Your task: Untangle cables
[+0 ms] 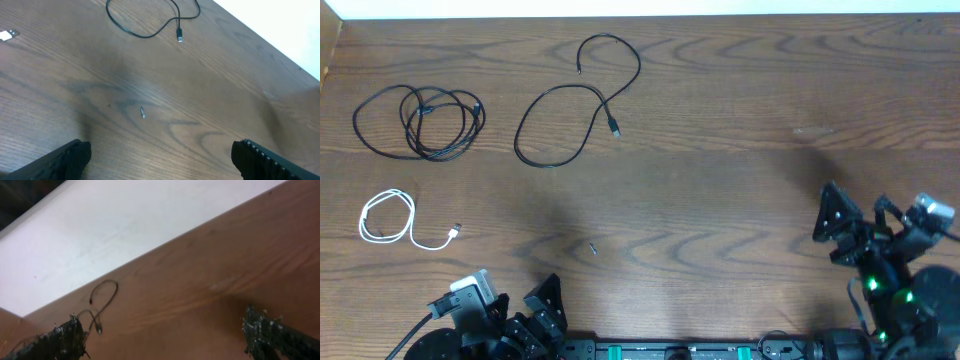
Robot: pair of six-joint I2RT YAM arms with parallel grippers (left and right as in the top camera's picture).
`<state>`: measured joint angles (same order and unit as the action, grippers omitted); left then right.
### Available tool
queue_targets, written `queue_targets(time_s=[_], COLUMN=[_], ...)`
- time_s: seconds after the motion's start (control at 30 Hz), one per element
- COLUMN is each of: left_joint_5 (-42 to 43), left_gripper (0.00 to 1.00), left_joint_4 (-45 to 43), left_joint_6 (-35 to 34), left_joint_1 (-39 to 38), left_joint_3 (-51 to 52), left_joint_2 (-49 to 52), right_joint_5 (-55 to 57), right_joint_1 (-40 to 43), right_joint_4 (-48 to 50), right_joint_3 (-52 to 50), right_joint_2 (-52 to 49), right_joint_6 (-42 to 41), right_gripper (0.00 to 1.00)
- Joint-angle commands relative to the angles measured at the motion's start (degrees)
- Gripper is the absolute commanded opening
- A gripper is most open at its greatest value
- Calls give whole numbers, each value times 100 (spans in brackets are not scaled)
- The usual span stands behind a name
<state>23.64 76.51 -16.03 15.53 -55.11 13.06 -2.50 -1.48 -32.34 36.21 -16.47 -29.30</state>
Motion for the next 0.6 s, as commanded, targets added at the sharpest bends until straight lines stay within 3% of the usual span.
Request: queue_targets(time_s=[0.0,0.23,0.57], left_joint_5=[-61,-61,-61], left_gripper=[95,95,95], left_joint_4=[0,2,0], left_joint_6=[98,98,98], left_joint_1=[-20,-20,-20], left_joint_3=[26,26,26], left_joint_2=[-9,-9,-9], right_joint_5=[92,79,203], right_joint_1=[105,227,258], right_joint_4=[240,1394,2863], right_joint_3=[-485,-1700,-2844], right_joint_2=[566,1585,1613], right_joint_6=[68,61,66], right_gripper=[99,99,99])
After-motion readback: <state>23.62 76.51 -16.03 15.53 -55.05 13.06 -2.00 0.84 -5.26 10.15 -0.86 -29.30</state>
